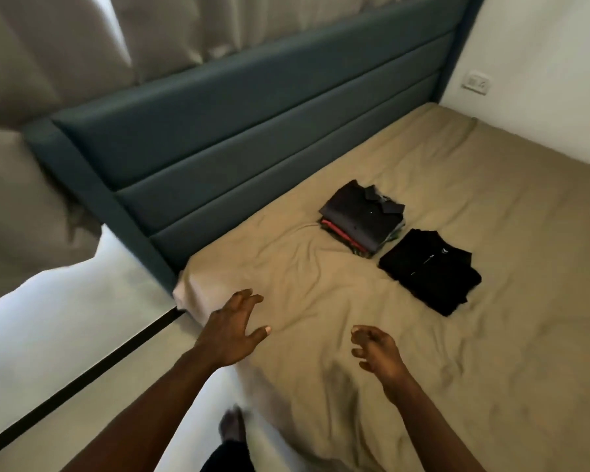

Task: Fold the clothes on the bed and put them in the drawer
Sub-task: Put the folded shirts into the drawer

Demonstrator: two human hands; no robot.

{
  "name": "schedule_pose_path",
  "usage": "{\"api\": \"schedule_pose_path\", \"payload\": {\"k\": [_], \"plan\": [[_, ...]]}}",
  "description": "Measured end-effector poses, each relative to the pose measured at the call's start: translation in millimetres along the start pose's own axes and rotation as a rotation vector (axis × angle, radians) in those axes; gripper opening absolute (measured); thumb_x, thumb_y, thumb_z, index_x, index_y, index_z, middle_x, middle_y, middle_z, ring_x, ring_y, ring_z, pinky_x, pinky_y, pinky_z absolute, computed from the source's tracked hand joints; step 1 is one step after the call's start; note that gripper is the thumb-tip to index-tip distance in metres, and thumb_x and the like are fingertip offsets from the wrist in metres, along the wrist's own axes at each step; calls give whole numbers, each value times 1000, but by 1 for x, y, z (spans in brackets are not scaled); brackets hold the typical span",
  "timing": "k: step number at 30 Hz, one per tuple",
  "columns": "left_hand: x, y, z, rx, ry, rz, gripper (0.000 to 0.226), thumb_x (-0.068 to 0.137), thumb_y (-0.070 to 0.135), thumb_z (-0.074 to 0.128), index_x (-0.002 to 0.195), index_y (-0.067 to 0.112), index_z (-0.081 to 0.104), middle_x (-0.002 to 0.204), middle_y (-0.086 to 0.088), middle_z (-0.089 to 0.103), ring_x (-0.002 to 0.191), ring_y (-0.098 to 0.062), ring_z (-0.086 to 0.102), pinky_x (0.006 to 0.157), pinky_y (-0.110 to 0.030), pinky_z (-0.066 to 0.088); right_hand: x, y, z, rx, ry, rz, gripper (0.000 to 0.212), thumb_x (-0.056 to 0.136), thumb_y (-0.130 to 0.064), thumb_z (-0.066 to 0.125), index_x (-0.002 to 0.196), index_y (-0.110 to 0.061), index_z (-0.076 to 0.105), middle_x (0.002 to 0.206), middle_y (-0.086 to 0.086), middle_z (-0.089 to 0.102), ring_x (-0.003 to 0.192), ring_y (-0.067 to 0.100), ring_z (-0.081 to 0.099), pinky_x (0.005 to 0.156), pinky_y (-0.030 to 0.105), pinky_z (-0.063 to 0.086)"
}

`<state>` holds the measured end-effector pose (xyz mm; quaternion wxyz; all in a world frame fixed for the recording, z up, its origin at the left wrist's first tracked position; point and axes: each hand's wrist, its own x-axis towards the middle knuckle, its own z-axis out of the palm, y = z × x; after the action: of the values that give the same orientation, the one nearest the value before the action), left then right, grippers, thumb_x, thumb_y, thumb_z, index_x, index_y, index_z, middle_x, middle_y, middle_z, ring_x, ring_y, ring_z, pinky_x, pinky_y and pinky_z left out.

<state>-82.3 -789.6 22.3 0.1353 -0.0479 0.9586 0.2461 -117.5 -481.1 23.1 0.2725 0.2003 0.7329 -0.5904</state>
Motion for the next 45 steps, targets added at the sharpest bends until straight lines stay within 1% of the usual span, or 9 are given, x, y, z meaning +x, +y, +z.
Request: {"api": "schedule_pose_path", "payload": {"k": [7,12,16,21,27,32,36,39,45], "plan": [[242,-18,36,84,4,134,79,90,65,43,157,25,33,168,-2,22,154,-23,22,121,-44,26,126,-72,-5,91,95,173,26,95,-44,66,115,-27,65,116,0,70,107,22,68,94,41,53],[426,-51,89,145,69,228,84,90,65,33,152,10,45,162,-18,35,152,-36,30,117,-56,30,276,-104,-15,268,216,288,44,97,-47,60,133,-22,59,124,4,68,114,26,65,89,41,51],[544,-85,149,234,100,276,85,91,64,39,152,6,43,161,-19,37,152,-35,30,119,-54,22,413,-108,-33,240,317,259,73,74,-64,77,132,-23,62,126,3,69,113,24,66,92,44,52],[569,-112,199,283,239,303,83,99,62,39,162,10,26,169,-11,25,158,-27,17,126,-51,16,518,-105,-56,432,430,224,104,40,-68,94,130,-24,67,120,4,75,111,32,71,93,52,57],[576,-114,202,258,303,304,85,97,61,46,163,12,23,170,-7,21,158,-23,16,124,-53,21,565,-109,-48,432,356,247,98,55,-67,91,138,-24,62,131,2,70,120,30,66,103,51,51],[578,-117,207,216,297,315,87,93,59,53,162,11,27,170,-8,22,158,-25,18,123,-54,23,563,-131,-44,529,322,298,52,91,-55,64,130,-21,66,121,4,75,108,29,72,91,44,56],[578,-119,207,216,285,295,89,93,59,53,162,11,26,170,-7,21,158,-24,17,123,-54,22,568,-149,-38,539,270,332,57,84,-52,71,130,-19,67,122,9,74,110,32,71,90,48,56],[580,-117,204,224,251,283,89,93,61,51,162,12,25,171,-7,19,159,-22,14,125,-52,19,566,-162,-26,520,259,339,57,81,-40,75,132,-16,66,118,10,75,100,30,75,79,45,62],[574,-105,171,249,97,234,88,91,66,46,160,13,33,167,-9,30,157,-25,21,126,-48,17,525,-204,-1,567,244,267,40,88,-23,73,125,-10,68,113,15,75,88,31,76,68,47,64]]}}
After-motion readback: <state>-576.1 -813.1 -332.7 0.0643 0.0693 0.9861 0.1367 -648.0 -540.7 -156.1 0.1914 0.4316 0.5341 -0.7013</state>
